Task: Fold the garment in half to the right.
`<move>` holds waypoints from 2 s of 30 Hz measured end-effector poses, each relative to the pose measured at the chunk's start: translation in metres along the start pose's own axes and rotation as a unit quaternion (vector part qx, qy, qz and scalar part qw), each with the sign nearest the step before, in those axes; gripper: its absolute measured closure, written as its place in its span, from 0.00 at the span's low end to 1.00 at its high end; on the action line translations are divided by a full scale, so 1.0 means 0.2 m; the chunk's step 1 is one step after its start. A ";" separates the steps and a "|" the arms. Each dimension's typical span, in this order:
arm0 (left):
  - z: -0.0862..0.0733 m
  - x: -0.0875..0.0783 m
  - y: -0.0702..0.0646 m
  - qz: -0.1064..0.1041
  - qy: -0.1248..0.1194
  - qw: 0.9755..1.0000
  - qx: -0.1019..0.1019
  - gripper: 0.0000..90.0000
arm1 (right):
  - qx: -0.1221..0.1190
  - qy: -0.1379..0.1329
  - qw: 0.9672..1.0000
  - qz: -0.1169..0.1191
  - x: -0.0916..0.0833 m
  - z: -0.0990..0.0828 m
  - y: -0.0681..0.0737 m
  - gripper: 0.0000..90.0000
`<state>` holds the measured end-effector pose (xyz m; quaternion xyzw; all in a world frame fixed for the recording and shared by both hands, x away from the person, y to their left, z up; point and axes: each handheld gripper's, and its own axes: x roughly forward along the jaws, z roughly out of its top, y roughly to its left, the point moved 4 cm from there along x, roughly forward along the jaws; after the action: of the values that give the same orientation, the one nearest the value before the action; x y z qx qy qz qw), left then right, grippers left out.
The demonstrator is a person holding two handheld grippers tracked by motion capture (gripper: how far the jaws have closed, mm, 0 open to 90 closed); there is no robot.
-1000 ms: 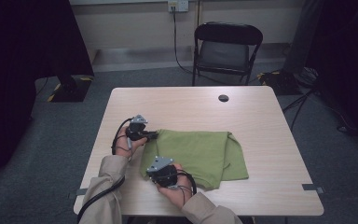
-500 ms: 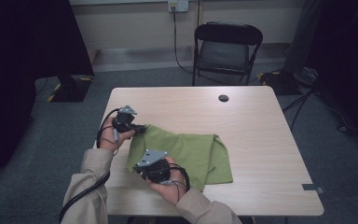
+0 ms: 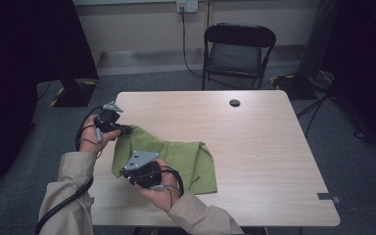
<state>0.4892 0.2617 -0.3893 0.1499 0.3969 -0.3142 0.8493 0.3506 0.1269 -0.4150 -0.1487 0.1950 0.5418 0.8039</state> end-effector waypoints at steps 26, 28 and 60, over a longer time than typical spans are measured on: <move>0.41 0.13 -0.33 -0.020 0.044 0.997 0.058 0.95 | 0.043 -0.029 0.998 -0.030 -0.40 -0.18 -0.20 0.97; 0.45 0.16 -0.37 -0.024 0.050 0.996 0.063 0.95 | 0.044 -0.027 0.998 -0.032 -0.42 -0.21 -0.21 0.97; 0.71 0.65 -0.82 -0.083 0.116 0.984 0.107 0.91 | 0.119 -0.024 0.989 -0.079 -0.72 -0.57 -0.43 0.93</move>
<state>0.5273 0.0121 -0.3987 0.2419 0.4674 -0.4046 0.7479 0.3651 -0.0738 -0.4450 -0.0537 0.2261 0.4527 0.8608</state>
